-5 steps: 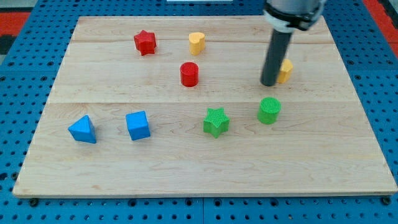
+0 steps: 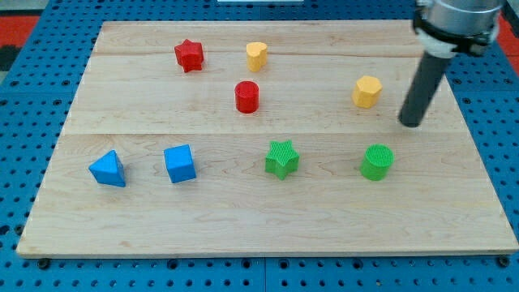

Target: Push the yellow heart parallel to the right of the red star

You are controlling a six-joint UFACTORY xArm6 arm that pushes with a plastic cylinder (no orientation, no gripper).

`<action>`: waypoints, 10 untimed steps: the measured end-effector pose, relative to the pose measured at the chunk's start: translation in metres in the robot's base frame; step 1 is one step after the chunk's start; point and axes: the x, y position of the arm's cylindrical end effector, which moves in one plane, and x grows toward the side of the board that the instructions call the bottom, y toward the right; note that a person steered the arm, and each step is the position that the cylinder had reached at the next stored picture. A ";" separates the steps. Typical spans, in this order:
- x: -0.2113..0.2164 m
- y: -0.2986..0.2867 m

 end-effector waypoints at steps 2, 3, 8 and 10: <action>-0.036 -0.118; -0.047 -0.074; -0.080 0.036; -0.143 -0.060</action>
